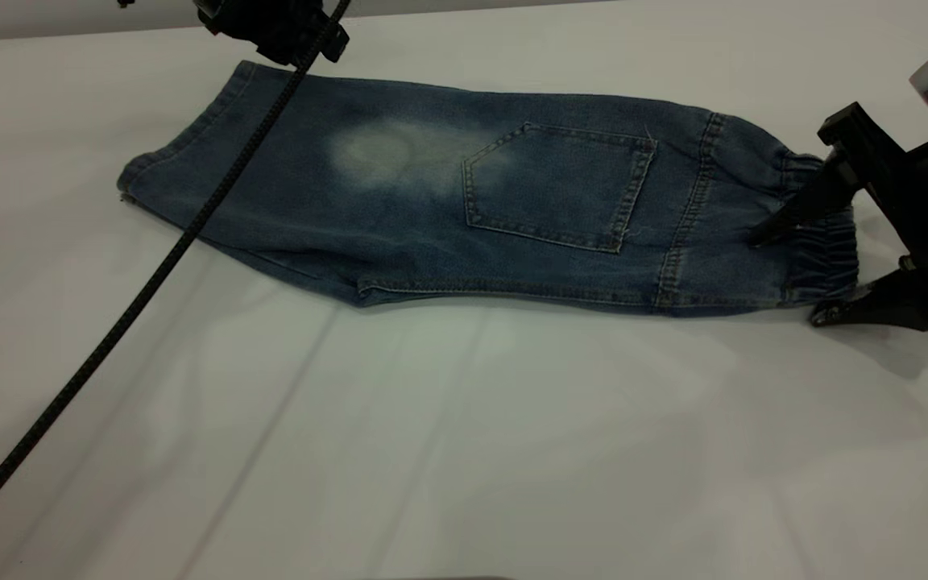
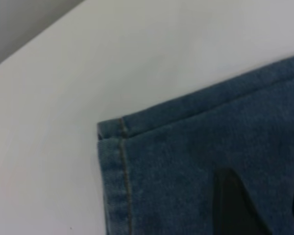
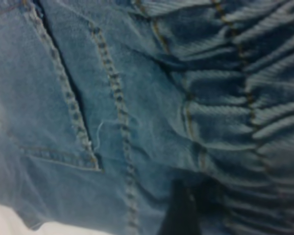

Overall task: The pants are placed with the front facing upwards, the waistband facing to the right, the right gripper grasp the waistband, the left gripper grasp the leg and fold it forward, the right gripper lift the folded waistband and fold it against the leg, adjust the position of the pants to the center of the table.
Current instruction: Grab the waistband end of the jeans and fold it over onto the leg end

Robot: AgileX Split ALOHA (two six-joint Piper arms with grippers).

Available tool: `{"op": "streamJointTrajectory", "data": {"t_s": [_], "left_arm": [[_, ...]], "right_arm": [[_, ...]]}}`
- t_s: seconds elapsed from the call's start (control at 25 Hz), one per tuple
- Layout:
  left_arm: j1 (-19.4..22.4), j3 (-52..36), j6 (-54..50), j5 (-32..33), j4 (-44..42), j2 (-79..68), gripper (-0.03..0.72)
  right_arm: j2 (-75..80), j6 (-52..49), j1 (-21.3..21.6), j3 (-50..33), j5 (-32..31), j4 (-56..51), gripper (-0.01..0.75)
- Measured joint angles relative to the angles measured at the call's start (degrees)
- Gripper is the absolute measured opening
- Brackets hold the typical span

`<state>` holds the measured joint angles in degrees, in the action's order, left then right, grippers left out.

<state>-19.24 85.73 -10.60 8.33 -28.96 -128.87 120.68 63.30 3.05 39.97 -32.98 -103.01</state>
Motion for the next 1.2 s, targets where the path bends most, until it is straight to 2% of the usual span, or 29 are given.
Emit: {"op": "streamJointTrajectory", "data": {"t_s": [0.04, 0.24, 0.28, 0.56, 0.88, 1.2], "left_arm": [[-0.29, 0.0, 0.0, 0.28, 0.0, 0.0, 0.286], [-2.99, 0.0, 0.0, 1.72, 0.0, 0.0, 0.286], [-3.8, 0.0, 0.0, 1.97, 0.05, 0.0, 0.286], [-8.92, 0.0, 0.0, 4.04, 0.1, -1.44, 0.286], [-17.11, 0.0, -0.23, 4.94, 4.78, -6.35, 0.286], [-23.63, 0.5, -0.37, 2.84, 6.4, -7.22, 0.286]], "right_arm": [[0.17, 0.82, 0.0, 0.0, 0.47, -0.52, 0.416], [0.53, 4.17, 0.0, 0.0, 2.61, -1.37, 0.118], [0.53, 4.59, 0.0, 0.0, 2.82, -1.37, 0.085], [-1.39, 8.87, 0.0, 0.98, 4.13, -1.32, 0.068], [-14.08, 13.33, 0.0, 4.29, 4.79, -0.97, 0.068], [-20.82, 14.38, 0.0, 5.65, 1.13, 0.41, 0.068]]}}
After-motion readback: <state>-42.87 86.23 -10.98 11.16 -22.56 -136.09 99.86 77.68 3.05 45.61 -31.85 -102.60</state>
